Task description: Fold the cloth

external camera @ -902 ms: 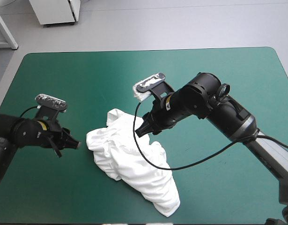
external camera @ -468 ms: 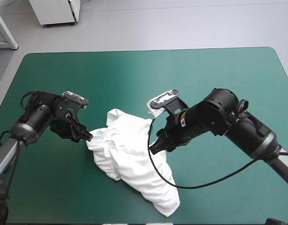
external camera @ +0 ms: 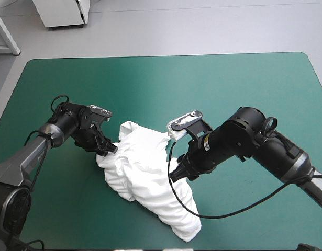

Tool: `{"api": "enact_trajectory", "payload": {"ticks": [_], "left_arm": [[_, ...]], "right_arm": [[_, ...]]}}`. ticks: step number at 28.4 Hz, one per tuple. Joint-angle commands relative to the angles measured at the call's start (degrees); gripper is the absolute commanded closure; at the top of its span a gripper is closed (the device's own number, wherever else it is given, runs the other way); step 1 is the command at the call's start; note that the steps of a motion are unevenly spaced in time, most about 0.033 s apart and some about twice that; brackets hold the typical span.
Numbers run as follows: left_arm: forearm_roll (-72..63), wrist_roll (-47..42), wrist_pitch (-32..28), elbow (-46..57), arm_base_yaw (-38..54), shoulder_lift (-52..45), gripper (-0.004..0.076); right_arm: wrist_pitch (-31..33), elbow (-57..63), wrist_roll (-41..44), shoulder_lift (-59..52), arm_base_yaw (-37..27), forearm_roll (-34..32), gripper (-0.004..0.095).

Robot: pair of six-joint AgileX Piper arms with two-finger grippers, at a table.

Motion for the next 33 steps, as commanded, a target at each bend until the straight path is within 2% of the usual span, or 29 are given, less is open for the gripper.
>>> {"api": "enact_trajectory", "payload": {"ticks": [1,5,7,9,12,17,22,26,29,33], "left_arm": [[-0.9,-0.3,-1.7,-1.7,-0.2,-0.1,0.0304],[-1.1,-0.4,-1.7,-1.7,-0.2,3.0,0.0308],[-1.1,-0.4,-1.7,-1.7,-0.2,4.0,0.0356],[-0.9,-0.4,-1.7,-1.7,-0.2,4.5,0.0465],[-0.7,-0.3,-1.7,-1.7,-0.2,4.7,0.0715],[-0.6,-0.1,-2.1,-1.7,-0.2,4.7,0.0733],[-0.9,-0.2,-2.3,-1.7,-0.2,4.7,0.0733],[-0.8,-0.2,-2.3,-1.7,-0.2,4.7,0.0733],[-0.8,-0.2,-2.3,-1.7,-0.2,4.7,0.0733],[-0.9,-0.2,-2.5,-1.7,-0.2,4.7,0.0733]], "right_arm": [[-1.6,-0.1,-1.3,-1.8,-0.2,0.9,0.0455],[-1.6,-0.1,-1.4,-1.9,-0.2,0.8,0.0455],[-1.6,-0.1,-1.4,-1.9,-0.2,0.8,0.0455],[-1.6,-0.1,-1.4,-1.9,-0.2,0.7,0.0455],[-1.6,1.1,-1.7,-2.1,0.0,2.4,0.0455],[-1.6,6.9,-4.3,-2.2,3.9,4.1,0.0442],[-2.0,13.3,-4.4,-2.2,12.0,-0.4,0.0378],[-6.5,17.7,-4.3,-2.2,15.6,-2.3,0.0363],[-10.7,20.8,-3.9,-1.8,15.7,-2.6,0.0356],[-16.2,25.9,-4.5,2.7,15.7,-3.0,0.0300]]}}
